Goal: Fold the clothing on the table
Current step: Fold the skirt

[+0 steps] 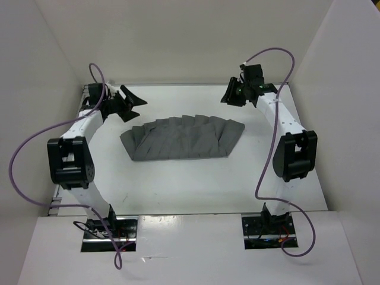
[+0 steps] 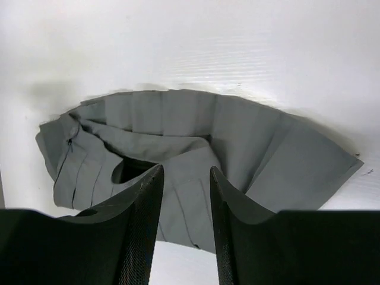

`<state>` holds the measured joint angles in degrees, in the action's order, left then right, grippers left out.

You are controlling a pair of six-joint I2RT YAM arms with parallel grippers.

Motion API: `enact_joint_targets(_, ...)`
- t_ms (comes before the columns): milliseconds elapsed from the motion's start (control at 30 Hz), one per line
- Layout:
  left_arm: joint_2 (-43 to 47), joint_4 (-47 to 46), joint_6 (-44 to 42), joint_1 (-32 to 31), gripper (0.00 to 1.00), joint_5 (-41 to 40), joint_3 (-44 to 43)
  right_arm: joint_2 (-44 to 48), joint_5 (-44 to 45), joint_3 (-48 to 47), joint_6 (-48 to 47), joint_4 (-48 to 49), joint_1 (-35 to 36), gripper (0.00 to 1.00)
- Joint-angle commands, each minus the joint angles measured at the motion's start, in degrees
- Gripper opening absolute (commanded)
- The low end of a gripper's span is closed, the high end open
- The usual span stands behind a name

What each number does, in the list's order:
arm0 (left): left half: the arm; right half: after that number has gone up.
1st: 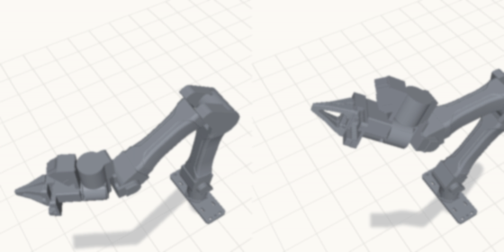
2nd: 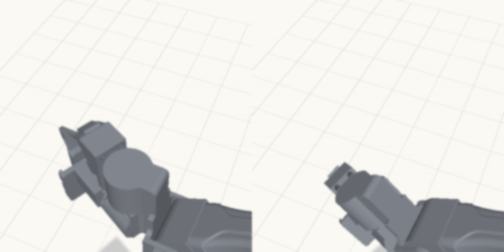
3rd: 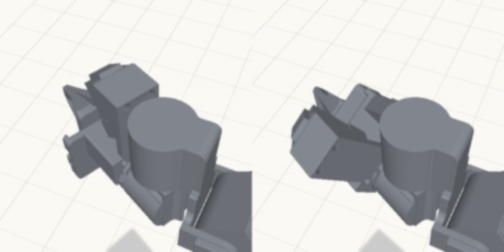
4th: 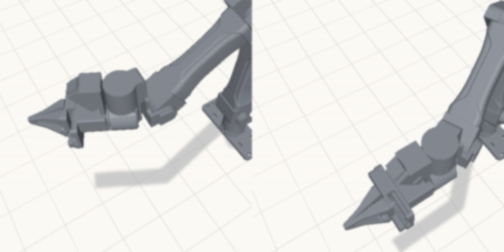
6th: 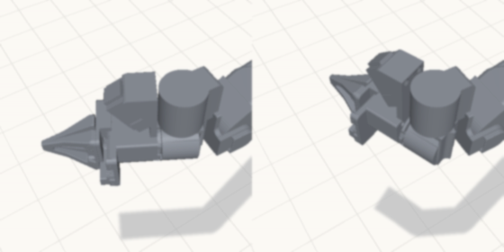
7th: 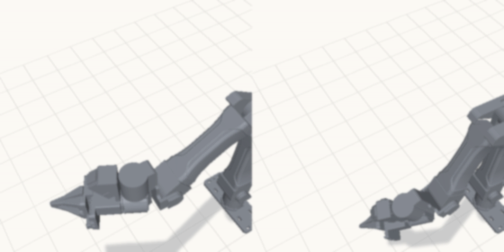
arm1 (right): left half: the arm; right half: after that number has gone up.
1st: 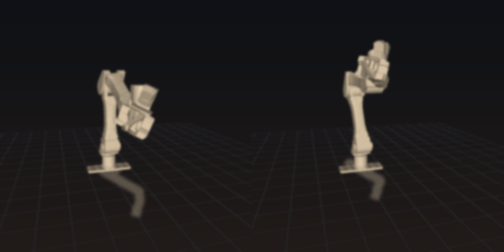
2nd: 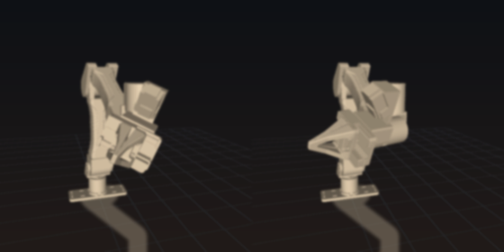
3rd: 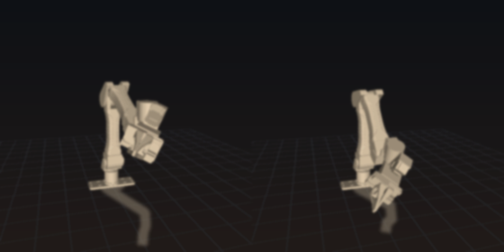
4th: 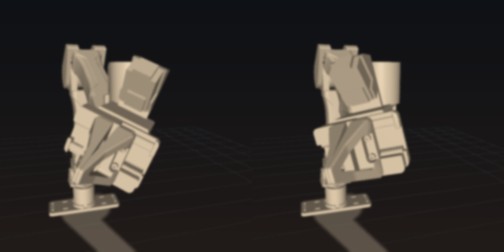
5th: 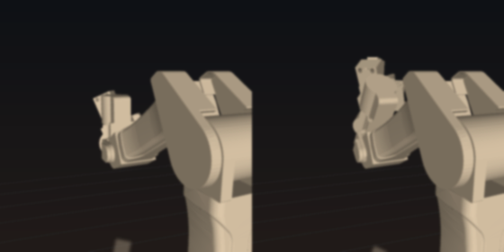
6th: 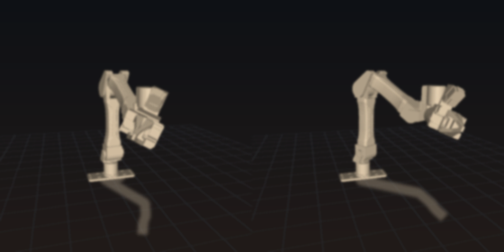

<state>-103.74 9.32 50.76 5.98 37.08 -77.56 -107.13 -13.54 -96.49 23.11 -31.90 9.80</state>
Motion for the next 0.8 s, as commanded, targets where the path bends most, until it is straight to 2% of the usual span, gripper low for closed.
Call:
enact_joint_targets(0, 8.0, 0.1, -2.9, -0.3, 0.82, 0.4, 6.6, 4.5, 3.4, -0.8, -5.4, -4.2, 2.3, 0.43)
enact_joint_targets(33, 10.1, 1.0, -4.0, -1.0, 0.77, 0.4, 8.1, 5.0, 4.0, 1.5, -5.9, -4.2, 2.3, 0.43)
enact_joint_targets(100, 12.0, 4.5, -6.6, -1.8, 0.73, 0.4, 10.7, 5.0, 4.0, 3.8, -6.5, -4.2, 2.3, 0.44)
enact_joint_targets(300, 16.6, 9.7, -14.7, -2.5, 0.74, -10.1, 17.8, 2.5, 0.4, 6.8, -9.3, -2.8, 4.3, 0.44)
enact_joint_targets(367, 15.9, 9.7, -16.8, -2.5, 0.74, -11.9, 18.3, -1.8, 0.4, 2.7, -9.8, -5.4, 5.7, 0.44)
enact_joint_targets(467, 13.7, 9.7, -16.8, -2.5, 0.74, -14.3, 16.8, -5.6, 1.1, -1.0, -9.8, -6.9, 7.9, 0.44)
enact_joint_targets(667, 10.9, 5.7, -17.4, -4.2, 0.76, -18.7, 11.2, -6.8, 4.0, -1.0, -10.4, -7.6, 9.6, 0.44)
enact_joint_targets(767, 6.3, 6.0, -23.2, -6.9, 0.76, -21.1, 6.0, -8.2, 6.2, -1.0, -9.8, -8.6, 9.6, 0.44)
